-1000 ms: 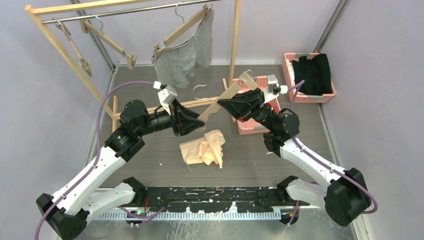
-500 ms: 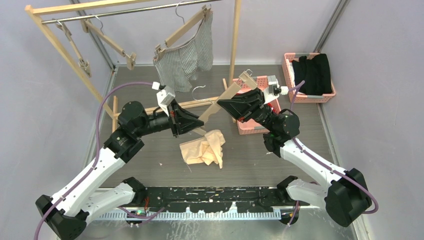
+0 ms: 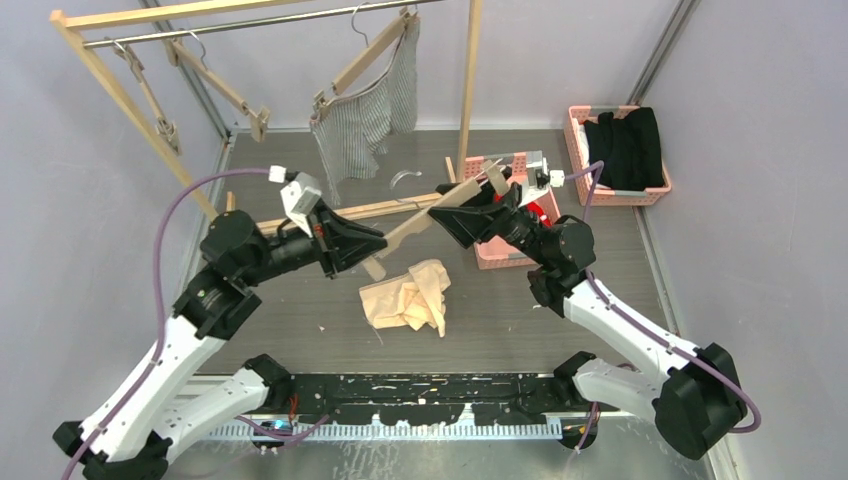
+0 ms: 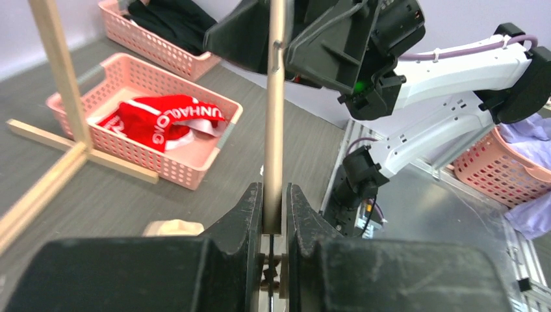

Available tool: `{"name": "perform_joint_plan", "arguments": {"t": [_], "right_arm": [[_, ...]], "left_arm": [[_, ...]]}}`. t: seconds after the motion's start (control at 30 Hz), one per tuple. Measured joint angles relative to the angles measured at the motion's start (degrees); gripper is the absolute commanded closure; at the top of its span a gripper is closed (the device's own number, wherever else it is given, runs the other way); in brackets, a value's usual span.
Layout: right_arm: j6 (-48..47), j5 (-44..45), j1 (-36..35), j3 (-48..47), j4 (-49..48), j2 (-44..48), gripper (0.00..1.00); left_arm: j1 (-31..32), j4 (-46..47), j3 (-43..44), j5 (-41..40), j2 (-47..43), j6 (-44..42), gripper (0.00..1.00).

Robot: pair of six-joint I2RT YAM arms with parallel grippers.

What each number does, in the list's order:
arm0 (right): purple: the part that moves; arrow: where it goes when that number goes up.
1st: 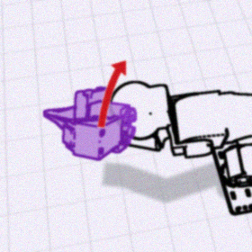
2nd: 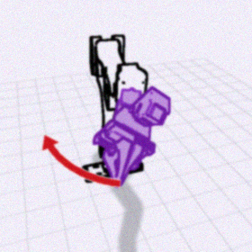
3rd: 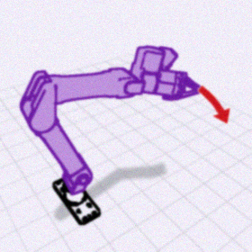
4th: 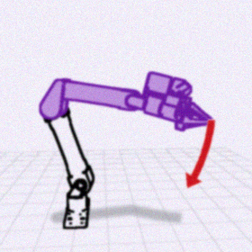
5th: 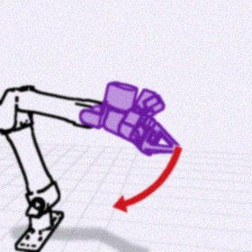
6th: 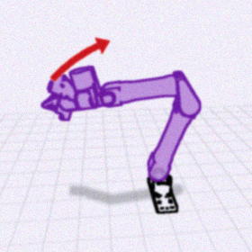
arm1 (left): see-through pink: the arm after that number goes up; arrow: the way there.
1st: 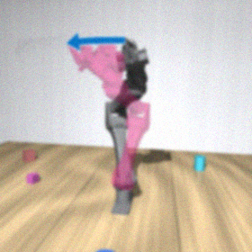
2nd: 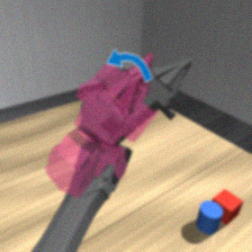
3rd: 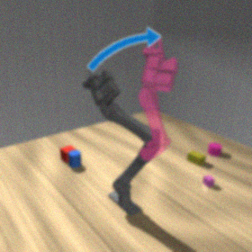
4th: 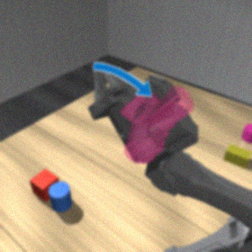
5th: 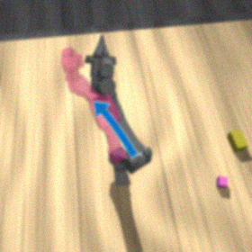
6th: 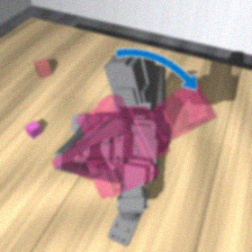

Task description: Remove the underwear clipped to the hanger

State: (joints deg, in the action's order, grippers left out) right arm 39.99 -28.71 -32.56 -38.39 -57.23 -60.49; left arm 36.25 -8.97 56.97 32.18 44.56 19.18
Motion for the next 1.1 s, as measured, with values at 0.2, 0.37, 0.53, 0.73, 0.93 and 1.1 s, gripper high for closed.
{"name": "perform_joint_plan", "arguments": {"t": [0.2, 0.37, 0.53, 0.73, 0.93, 1.1], "right_arm": [[-2.49, 0.72, -0.59, -0.33, 4.59, 1.99, 0.78], [-2.78, 0.28, -1.7, -1.97, 2.86, 1.53, 0.99], [-3.58, 1.4, -1.95, -1.99, 3.65, -1.44, 0.99], [-4.57, 2.14, -3.26, -1.99, 5.29, -1.22, 0.99], [-5.99, 4.09, -3.39, -1.97, 6.32, 0.24, 0.99], [-6.16, 5.68, -3.39, -1.88, 5.31, 0.61, 0.99]], "left_arm": [[-0.2, -7.26, 3.91, -4.17, -4.5, -2.6, 1.0], [-0.61, -10.19, 3.72, -7.06, -4.7, -3.17, 1.0], [-0.35, -8.22, 1.95, -6.19, -3.76, -1.57, 1.0], [-0.35, -4.22, -0.92, -5.86, -1.75, 0.17, 0.98], [-0.35, 7.78, -12.04, -5.29, -0.94, 5.27, 0.91], [-0.07, 17.88, -21.55, -3.1, -0.31, 11.26, 0.82]]}}
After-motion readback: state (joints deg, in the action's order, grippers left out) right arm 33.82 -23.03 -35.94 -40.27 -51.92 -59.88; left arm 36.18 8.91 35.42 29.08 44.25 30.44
